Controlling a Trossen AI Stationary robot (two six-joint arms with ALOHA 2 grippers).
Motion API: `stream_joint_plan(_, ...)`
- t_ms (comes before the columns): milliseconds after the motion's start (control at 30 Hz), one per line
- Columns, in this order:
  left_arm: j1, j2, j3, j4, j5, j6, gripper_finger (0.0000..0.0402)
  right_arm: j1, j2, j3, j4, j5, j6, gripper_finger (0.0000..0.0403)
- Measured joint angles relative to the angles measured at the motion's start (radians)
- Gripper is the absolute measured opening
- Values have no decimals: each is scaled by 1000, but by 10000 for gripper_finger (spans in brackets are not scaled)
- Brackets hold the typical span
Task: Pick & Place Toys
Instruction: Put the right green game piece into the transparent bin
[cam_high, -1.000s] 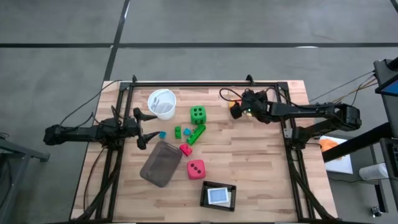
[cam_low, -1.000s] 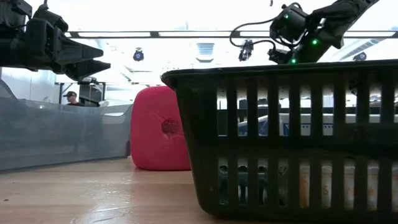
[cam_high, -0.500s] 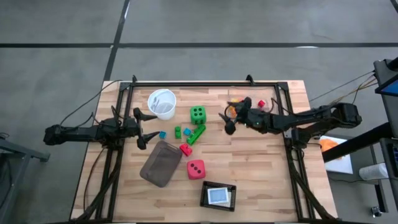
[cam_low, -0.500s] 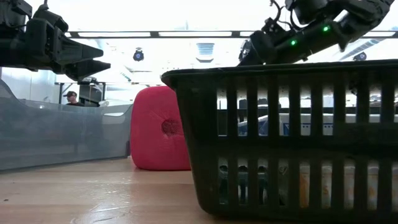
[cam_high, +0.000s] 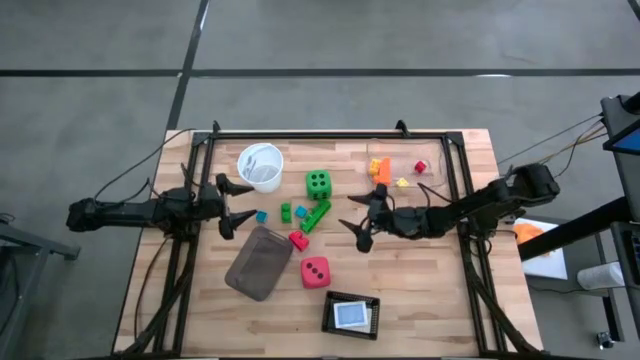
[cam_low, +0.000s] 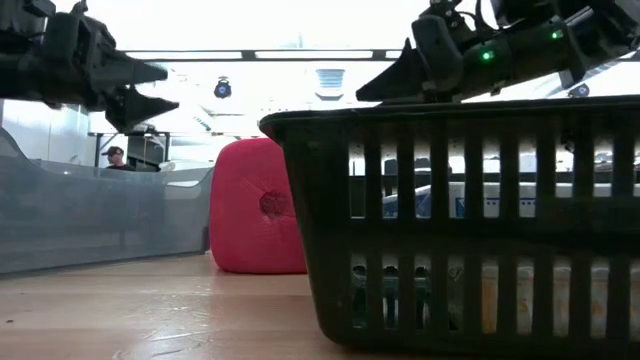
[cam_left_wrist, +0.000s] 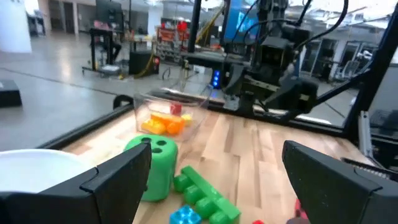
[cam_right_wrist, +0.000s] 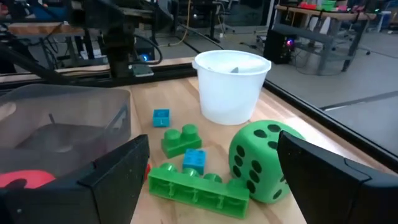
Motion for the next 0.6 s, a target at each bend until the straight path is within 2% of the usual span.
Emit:
stream_joint_plan(167,-1,190,60,15,14,-29,362,2,-12,0,7,8,-43,347)
stream_joint_plan(367,-2,518,150,132,37,-46,362,32,-27,0,126,8,-164,347)
stream_joint_plan(467,-3,701,238,142,37,-57,362,57,-30,0,216,8,-227,347)
stream_joint_plan(600,-4,938,399,84,38,-68,362,86,-45,0,239,11,-259,347)
